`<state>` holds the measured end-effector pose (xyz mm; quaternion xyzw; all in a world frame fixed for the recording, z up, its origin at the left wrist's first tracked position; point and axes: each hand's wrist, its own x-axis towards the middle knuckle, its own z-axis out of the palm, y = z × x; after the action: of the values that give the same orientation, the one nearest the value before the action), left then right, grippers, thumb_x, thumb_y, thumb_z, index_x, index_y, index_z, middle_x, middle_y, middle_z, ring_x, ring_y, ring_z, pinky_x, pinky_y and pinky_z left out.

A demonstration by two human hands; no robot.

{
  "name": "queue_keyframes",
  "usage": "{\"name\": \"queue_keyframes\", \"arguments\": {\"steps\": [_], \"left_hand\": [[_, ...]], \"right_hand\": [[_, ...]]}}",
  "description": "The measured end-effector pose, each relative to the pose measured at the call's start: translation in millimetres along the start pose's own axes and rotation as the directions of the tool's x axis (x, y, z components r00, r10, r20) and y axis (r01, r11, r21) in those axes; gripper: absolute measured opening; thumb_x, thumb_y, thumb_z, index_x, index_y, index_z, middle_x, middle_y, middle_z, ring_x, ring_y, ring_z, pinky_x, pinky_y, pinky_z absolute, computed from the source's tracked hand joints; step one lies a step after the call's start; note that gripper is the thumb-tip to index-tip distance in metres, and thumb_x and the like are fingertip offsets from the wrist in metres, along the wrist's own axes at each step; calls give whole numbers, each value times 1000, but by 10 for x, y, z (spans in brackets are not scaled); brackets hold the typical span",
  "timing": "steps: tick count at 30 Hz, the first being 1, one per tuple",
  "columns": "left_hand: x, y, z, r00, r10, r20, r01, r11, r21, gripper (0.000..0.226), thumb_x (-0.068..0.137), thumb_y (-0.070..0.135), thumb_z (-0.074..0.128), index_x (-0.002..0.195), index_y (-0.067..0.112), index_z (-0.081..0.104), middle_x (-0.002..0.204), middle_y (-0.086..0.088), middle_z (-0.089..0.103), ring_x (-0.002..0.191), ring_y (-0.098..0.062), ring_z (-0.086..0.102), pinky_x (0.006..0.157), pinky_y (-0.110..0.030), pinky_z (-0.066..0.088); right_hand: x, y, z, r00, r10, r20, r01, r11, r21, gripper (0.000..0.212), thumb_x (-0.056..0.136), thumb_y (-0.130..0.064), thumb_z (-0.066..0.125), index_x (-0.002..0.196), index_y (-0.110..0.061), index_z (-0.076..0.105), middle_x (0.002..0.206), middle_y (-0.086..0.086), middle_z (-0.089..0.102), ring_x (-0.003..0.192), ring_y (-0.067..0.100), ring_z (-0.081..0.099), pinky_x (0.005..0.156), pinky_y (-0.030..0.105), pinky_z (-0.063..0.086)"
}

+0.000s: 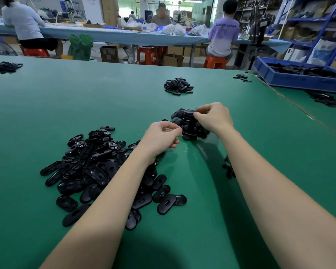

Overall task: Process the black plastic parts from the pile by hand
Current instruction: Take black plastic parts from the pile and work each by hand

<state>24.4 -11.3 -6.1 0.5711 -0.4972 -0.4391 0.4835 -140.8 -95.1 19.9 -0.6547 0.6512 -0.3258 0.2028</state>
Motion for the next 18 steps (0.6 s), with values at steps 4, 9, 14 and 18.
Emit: {"name": "queue_keyframes", "arguments": {"steps": [4, 9, 14, 18], "left_hand": [[-1, 4, -13, 1000, 11, 2, -11, 1000, -2, 8, 94, 14, 64, 90, 14, 71, 84, -1, 74, 64, -9, 65, 68, -24, 59], [9, 15, -54, 1000, 14, -12, -14, 1000, 17, 24, 95, 3, 52, 87, 14, 72, 87, -2, 74, 61, -6, 64, 62, -19, 56], [9, 41, -110, 1000, 8, -14, -8, 1000, 13, 29, 97, 2, 46, 90, 12, 72, 89, -4, 73, 57, -6, 62, 60, -18, 56], [-4, 75, -125, 1000, 6, -22, -6, 1000, 10, 29, 101, 9, 43, 93, 10, 71, 92, -6, 72, 59, -9, 60, 58, -17, 54]], "right_hand": [[3, 6, 0, 1000, 4, 11, -4, 1000, 5, 24, 88, -34, 66, 109, -30, 77, 112, -7, 75, 108, 17, 66, 94, 33, 55], [-143, 88, -30, 1000, -12, -21, 13, 997, 80, 18, 87, -32, 65, 100, -32, 77, 98, -13, 73, 103, 14, 66, 92, 31, 54], [-516, 233, 17, 998, -70, 5, 69, 993, 100, 11, 85, -31, 68, 78, -38, 71, 80, -18, 70, 90, 8, 67, 82, 29, 53], [-763, 239, 103, 974, -193, 116, 195, 981, -4, 9, 86, -35, 68, 80, -40, 72, 84, -20, 72, 82, 0, 63, 76, 27, 50]]}}
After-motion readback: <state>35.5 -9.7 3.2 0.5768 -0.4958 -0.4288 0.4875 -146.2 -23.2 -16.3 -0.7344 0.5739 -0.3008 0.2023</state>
